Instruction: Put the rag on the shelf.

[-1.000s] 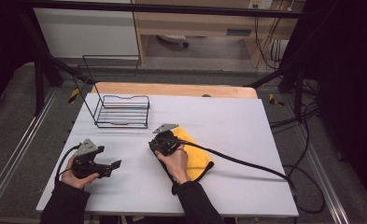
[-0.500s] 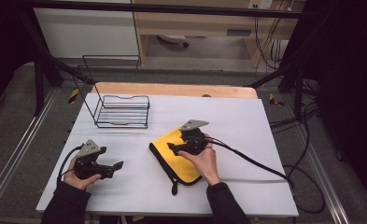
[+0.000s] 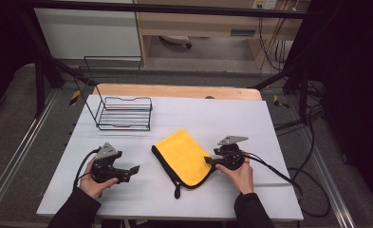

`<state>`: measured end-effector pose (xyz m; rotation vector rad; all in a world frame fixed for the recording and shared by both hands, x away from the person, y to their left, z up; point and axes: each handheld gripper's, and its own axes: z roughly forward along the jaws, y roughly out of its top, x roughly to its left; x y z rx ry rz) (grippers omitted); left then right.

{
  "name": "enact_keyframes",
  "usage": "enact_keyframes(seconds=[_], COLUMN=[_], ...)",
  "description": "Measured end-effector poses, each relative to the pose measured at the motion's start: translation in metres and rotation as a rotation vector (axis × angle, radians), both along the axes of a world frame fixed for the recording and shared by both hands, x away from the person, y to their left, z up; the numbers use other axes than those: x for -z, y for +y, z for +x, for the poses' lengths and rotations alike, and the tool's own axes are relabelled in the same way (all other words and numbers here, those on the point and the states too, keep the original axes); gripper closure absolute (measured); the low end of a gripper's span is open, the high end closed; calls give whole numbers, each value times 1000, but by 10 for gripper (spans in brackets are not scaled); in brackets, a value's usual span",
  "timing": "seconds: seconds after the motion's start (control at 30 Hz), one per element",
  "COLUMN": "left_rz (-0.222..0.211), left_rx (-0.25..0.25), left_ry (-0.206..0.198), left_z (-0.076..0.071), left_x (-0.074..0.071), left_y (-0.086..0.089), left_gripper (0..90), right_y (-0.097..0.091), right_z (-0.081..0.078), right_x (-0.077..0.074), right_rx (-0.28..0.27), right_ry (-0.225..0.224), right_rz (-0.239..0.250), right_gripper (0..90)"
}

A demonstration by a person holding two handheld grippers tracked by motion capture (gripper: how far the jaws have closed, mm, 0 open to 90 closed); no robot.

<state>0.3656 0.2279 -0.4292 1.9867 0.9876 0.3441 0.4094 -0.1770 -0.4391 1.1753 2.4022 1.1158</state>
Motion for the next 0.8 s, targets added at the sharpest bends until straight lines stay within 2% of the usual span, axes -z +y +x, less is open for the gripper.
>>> enact_keyframes(seconds=[0.07, 0.1, 0.27, 0.37, 0.4, 0.43, 0.47, 0.5, 0.53, 0.6, 0.63, 0.67, 0.7, 0.8], left_rz=[-4, 3, 51, 82, 82, 124, 124, 140, 140, 131, 131, 128, 128, 121], left_rx=[4, 17, 86, 132, 132, 158, 158, 181, 181, 214, 214, 228, 228, 241], left_ry=[5, 11, 12, 9, 9, -7, -7, -9, -9, -1, -1, 11, 11, 50], left_z=[-1, -4, -12, -16, -16, -18, -18, -20, -20, -22, -22, -22, -22, -23], left_x=[0, -1, 0, 2, 2, 2, 2, 2, 2, 0, 0, 1, 1, 3], left_y=[-7, -21, -61, -84, -84, -99, -99, -110, -110, -128, -128, -138, -138, -149], left_gripper=[76, 89, 138, 157, 164, 168, 176, 185, 191, 222, 242, 267, 293, 366], right_y=[-4, -5, -7, -7, -6, -6, -6, -6, -6, -7, -7, -7, -7, -5], right_z=[-3, -4, -8, -10, -10, -11, -11, -11, -12, -13, -13, -13, -13, -12], right_x=[2, 4, 3, 4, 4, 5, 5, 4, 4, 4, 3, 3, 3, 5], right_rx=[0, -2, -1, -2, -5, -4, -3, -4, -2, -5, -4, -3, -3, -1], right_ry=[10, 11, 21, 24, 26, 26, 25, 26, 29, 28, 32, 33, 33, 46], right_rz=[-2, 6, 26, 24, 25, 25, 27, 28, 29, 29, 29, 29, 29, 30], right_gripper=[450, 458, 479, 480, 480, 480, 480, 481, 481, 486, 487, 488, 488, 508])
